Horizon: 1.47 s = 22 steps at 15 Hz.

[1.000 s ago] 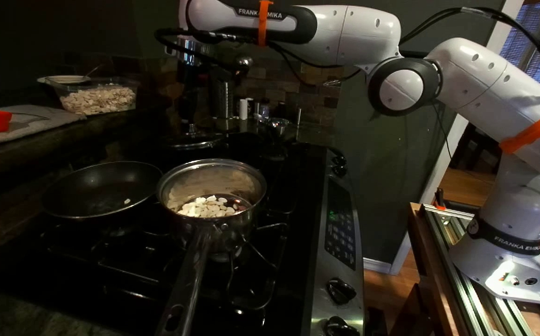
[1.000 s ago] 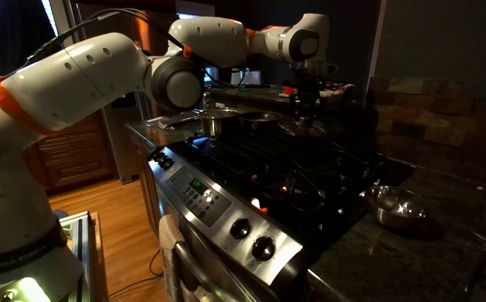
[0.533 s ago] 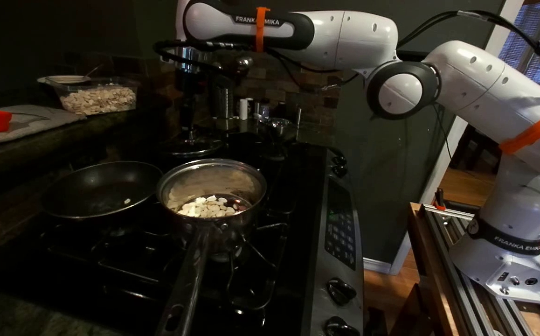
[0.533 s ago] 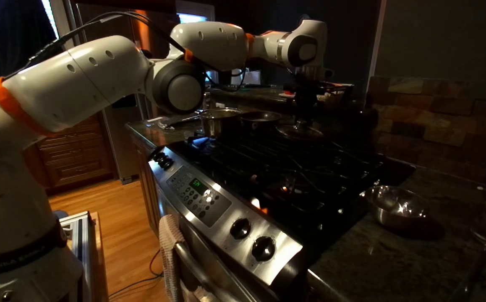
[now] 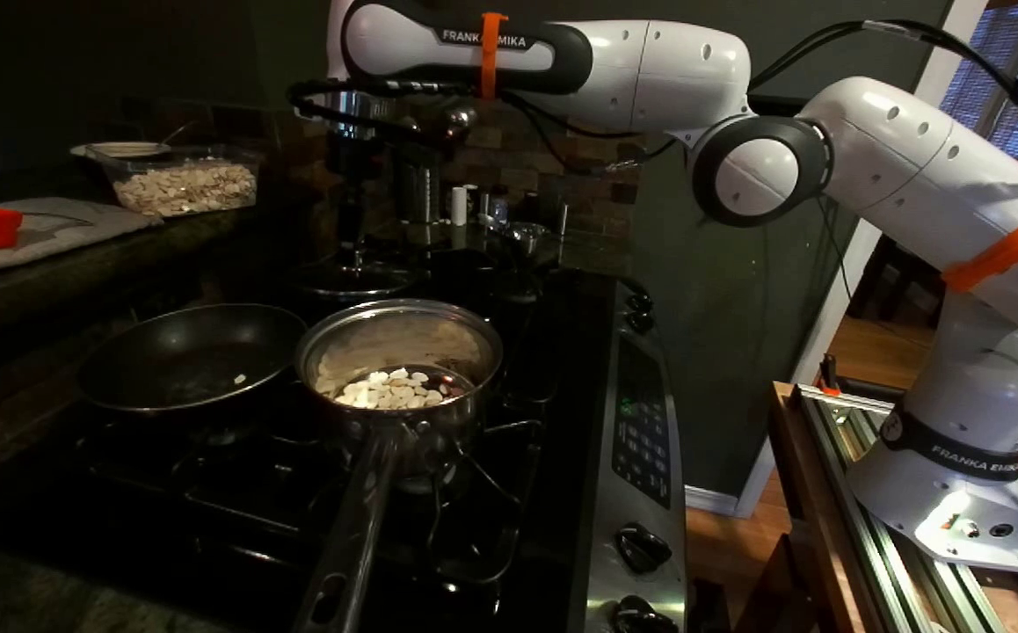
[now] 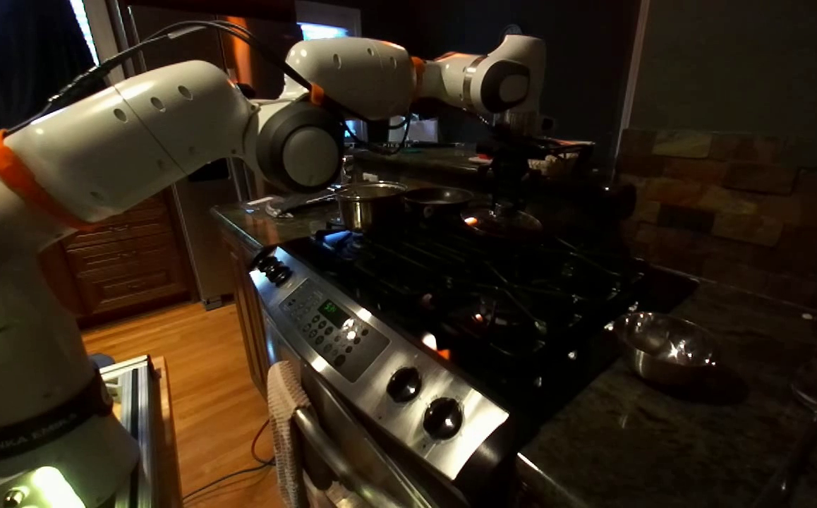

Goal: Move the glass lid to the left

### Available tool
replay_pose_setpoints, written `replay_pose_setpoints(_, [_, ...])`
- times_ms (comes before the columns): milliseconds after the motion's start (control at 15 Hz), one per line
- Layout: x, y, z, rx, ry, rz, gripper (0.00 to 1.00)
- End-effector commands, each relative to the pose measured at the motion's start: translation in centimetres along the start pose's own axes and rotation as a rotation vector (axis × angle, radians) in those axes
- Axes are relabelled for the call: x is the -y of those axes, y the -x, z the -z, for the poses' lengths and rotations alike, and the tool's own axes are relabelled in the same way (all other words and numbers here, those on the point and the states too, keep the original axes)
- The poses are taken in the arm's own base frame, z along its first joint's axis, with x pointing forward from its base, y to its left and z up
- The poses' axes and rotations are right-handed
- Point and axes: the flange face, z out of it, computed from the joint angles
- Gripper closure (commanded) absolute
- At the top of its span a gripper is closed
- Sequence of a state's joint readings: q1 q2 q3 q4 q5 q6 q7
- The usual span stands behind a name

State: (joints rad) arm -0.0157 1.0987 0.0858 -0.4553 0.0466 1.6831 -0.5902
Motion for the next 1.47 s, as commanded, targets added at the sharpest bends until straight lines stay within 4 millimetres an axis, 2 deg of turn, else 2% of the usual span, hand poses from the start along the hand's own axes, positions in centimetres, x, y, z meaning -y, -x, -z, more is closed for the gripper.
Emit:
replay_pose_setpoints(0, [0.58,-0.12,-0.16,0.010,-0.021,0.038,0.77])
replay_pose_setpoints(1267, [1.25,0.09,-0.79,0.057,-0.041,0.109,0.77])
replay_pose_setpoints(1400, [1.34,0.04,-0.80,0.058,-0.041,0.113,0.62])
